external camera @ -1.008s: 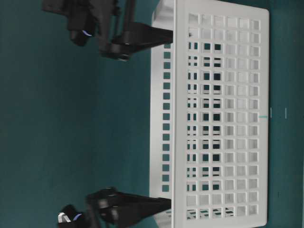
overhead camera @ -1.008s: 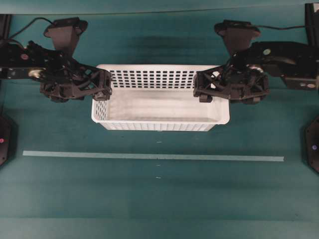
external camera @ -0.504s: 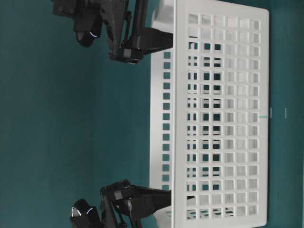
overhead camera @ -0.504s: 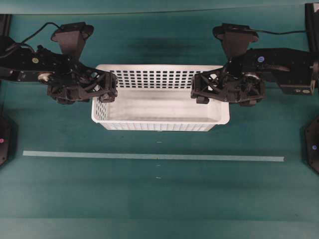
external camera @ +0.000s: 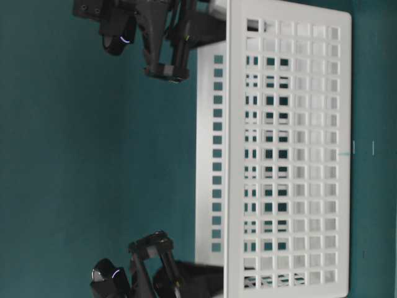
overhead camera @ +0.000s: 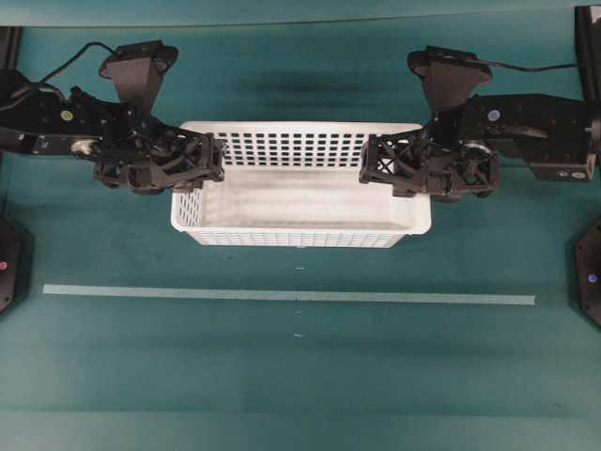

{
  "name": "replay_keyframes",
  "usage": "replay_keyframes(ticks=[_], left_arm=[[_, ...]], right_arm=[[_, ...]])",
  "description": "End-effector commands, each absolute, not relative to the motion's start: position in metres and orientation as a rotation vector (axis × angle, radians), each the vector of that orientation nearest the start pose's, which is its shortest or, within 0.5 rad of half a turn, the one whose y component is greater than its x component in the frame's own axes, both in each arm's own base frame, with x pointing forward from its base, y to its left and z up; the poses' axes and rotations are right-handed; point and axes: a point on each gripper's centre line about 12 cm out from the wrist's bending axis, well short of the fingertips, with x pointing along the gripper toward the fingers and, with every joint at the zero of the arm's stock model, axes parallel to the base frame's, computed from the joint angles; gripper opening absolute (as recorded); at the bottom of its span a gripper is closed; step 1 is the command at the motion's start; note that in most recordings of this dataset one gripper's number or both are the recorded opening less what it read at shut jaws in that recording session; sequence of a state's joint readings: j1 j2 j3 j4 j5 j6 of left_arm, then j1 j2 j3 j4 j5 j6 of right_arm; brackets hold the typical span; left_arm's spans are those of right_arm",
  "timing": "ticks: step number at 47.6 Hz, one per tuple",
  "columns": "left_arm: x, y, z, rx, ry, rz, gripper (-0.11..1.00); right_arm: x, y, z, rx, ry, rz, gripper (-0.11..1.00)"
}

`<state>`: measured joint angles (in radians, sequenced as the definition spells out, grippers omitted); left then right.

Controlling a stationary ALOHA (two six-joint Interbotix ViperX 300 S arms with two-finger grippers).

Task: Lift the white basket with both hands.
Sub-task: 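Close both grippers on the basket end rims, then lift the basket with both grippers and pull it toward the front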

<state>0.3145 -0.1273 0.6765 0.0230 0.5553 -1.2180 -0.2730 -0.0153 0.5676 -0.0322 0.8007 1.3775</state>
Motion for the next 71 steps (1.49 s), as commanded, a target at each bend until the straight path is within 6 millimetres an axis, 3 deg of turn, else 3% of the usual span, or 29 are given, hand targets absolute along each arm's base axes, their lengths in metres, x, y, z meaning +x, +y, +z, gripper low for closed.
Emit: replay_keyframes(ticks=[1, 5, 9, 31, 49, 71], left_arm=[[0.316, 0.104, 0.175, -1.220, 0.782, 0.914, 0.13], [0.316, 0.104, 0.174, -1.218, 0.785, 0.914, 0.01], [0.316, 0.103, 0.173, -1.219, 0.787, 0.914, -0.03], [0.317, 0.102, 0.177, -1.215, 0.781, 0.903, -0.03], [0.317, 0.102, 0.224, -1.220, 0.724, 0.872, -0.03], [0.313, 0.093, 0.219, -1.219, 0.753, 0.873, -0.03]], right_arm=[[0.326, -0.091, 0.154, 1.293, 0.975, -1.124, 0.18], [0.326, -0.090, 0.153, 1.288, 0.983, -1.123, 0.17], [0.324, -0.090, 0.152, 1.286, 0.989, -1.127, 0.17], [0.323, -0.090, 0.155, 1.282, 0.988, -1.123, 0.17], [0.312, -0.087, 0.194, 1.287, 0.962, -1.107, 0.17], [0.312, -0.079, 0.195, 1.262, 0.979, -1.088, 0.17]])
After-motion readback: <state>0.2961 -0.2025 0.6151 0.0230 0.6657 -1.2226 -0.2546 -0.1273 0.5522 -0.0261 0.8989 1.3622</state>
